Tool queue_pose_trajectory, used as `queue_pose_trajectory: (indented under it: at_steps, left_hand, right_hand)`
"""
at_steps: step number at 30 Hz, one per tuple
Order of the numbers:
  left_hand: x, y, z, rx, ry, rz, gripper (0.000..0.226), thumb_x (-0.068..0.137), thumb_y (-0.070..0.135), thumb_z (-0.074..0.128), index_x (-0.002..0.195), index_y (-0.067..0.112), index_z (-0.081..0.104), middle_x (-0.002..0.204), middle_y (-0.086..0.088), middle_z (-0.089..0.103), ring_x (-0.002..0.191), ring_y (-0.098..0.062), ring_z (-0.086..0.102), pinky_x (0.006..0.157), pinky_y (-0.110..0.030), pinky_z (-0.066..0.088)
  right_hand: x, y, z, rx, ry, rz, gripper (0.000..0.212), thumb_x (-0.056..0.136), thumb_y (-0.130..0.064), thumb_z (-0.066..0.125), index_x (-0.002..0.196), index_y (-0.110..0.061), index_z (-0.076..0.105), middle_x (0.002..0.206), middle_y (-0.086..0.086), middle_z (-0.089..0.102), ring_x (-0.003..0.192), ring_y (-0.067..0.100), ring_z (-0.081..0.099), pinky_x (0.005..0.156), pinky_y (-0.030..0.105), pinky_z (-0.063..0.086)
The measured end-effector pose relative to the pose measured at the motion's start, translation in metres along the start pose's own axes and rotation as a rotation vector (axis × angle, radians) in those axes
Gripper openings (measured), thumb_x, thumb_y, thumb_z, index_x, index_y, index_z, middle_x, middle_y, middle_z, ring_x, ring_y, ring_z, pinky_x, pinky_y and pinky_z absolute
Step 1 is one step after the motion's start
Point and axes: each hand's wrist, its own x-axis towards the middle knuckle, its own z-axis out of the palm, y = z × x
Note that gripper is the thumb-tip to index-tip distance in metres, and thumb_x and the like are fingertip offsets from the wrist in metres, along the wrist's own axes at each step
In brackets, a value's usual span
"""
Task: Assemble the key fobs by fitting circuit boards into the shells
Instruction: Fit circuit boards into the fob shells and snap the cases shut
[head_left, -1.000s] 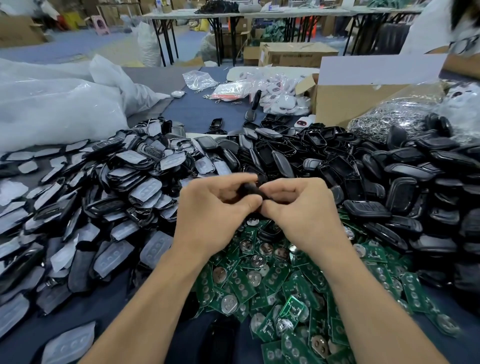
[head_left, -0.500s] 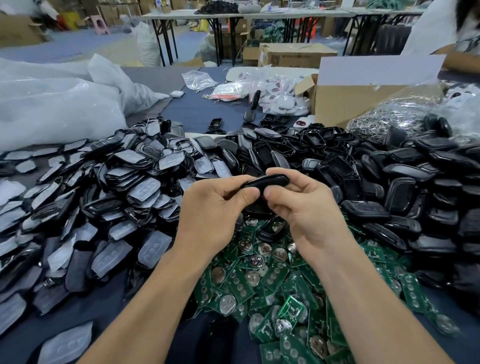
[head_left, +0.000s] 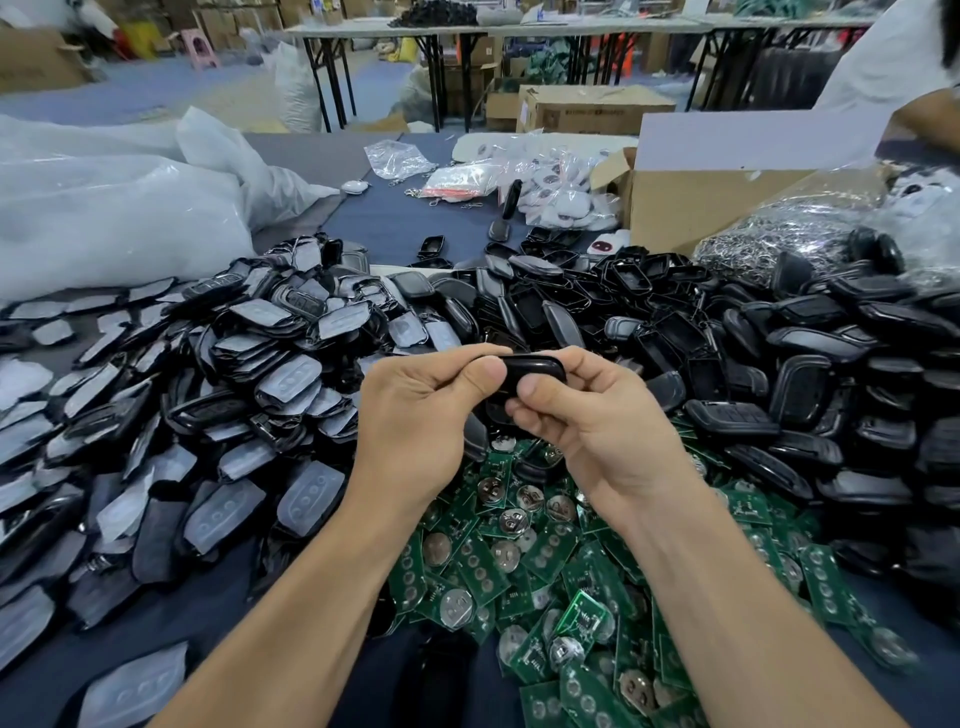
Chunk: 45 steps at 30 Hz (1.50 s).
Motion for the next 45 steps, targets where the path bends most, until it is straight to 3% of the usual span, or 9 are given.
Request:
queue_pose_trajectory:
  at_steps: [2,7,15,19,24,28,33,40,45]
  left_hand:
    - [0.000,0.001,-0.001,0.021,-0.016,-0.010,0.020,0.089,0.024,0.075,0.095,0.040,0.084,0.079,-0.009,0.080,0.073,-0.043,0.074,0.072,-0.056,0.062]
    - [0.000,0.004,-0.003,0.183,-0.115,0.067,0.034,0.091,0.022,0.079,0.100,0.055,0.078,0.079,0.006,0.079,0.062,-0.019,0.072,0.060,-0.035,0.060]
    - [0.000,0.008,-0.001,-0.043,-0.097,0.015,0.039,0.078,0.002,0.087,0.099,0.035,0.084,0.092,0.004,0.082,0.082,-0.040,0.077,0.075,-0.053,0.065]
    - [0.001,0.011,0.001,-0.166,-0.112,0.008,0.034,0.074,0.003,0.084,0.096,0.029,0.085,0.108,0.004,0.081,0.098,-0.014,0.077,0.079,-0.025,0.063]
    - [0.000,0.012,0.005,-0.270,-0.167,-0.005,0.026,0.075,0.014,0.081,0.097,0.027,0.085,0.121,0.005,0.077,0.118,-0.009,0.070,0.091,-0.020,0.056]
    - [0.000,0.010,0.003,-0.197,-0.149,-0.023,0.031,0.083,0.008,0.079,0.094,0.036,0.084,0.122,0.009,0.077,0.107,-0.007,0.073,0.079,-0.024,0.058]
    - [0.001,0.011,0.000,-0.225,-0.092,-0.047,0.030,0.076,0.013,0.086,0.096,0.036,0.084,0.112,0.005,0.080,0.098,-0.012,0.077,0.072,-0.028,0.063]
    - [-0.002,0.013,0.005,-0.161,-0.082,-0.038,0.034,0.069,0.013,0.091,0.099,0.028,0.084,0.093,-0.004,0.082,0.084,-0.038,0.075,0.080,-0.046,0.062]
    - [-0.002,0.013,0.005,-0.194,-0.062,-0.044,0.031,0.070,0.015,0.087,0.095,0.031,0.085,0.093,-0.003,0.082,0.082,-0.021,0.074,0.073,-0.032,0.061]
  right_hand:
    - [0.000,0.001,0.000,-0.032,0.007,-0.013,0.024,0.067,0.000,0.079,0.089,-0.003,0.069,0.076,0.010,0.072,0.063,0.018,0.071,0.062,0.023,0.059]
    - [-0.001,-0.005,-0.003,-0.379,0.022,-0.233,0.032,0.079,0.015,0.076,0.082,-0.017,0.076,0.079,0.009,0.076,0.072,0.018,0.072,0.070,0.027,0.059]
    - [-0.001,-0.006,-0.002,-0.303,-0.002,-0.335,0.029,0.077,0.016,0.079,0.085,-0.012,0.078,0.080,0.008,0.077,0.075,0.020,0.073,0.070,0.026,0.059]
    - [-0.001,-0.006,0.000,-0.246,-0.035,-0.330,0.029,0.074,0.008,0.083,0.081,-0.020,0.079,0.080,0.006,0.077,0.076,0.018,0.073,0.071,0.027,0.059]
    - [0.000,-0.007,0.002,-0.274,-0.071,-0.302,0.024,0.075,-0.001,0.081,0.080,-0.024,0.078,0.080,0.003,0.077,0.076,0.017,0.073,0.072,0.027,0.059]
    - [-0.001,-0.006,0.000,-0.469,-0.031,-0.293,0.034,0.082,0.008,0.077,0.091,-0.024,0.081,0.091,0.003,0.081,0.088,0.023,0.078,0.082,0.036,0.064]
    - [-0.001,-0.006,-0.005,-0.226,0.065,-0.221,0.029,0.076,0.015,0.077,0.091,-0.009,0.080,0.088,0.015,0.079,0.082,0.026,0.076,0.076,0.031,0.063]
    - [0.002,-0.001,-0.002,0.025,-0.080,-0.068,0.025,0.062,0.002,0.075,0.083,-0.011,0.080,0.082,0.007,0.079,0.079,0.020,0.077,0.073,0.028,0.061]
    - [0.003,-0.001,-0.002,0.033,-0.075,-0.021,0.024,0.064,0.001,0.075,0.084,-0.011,0.080,0.080,0.007,0.077,0.079,0.019,0.076,0.075,0.028,0.062]
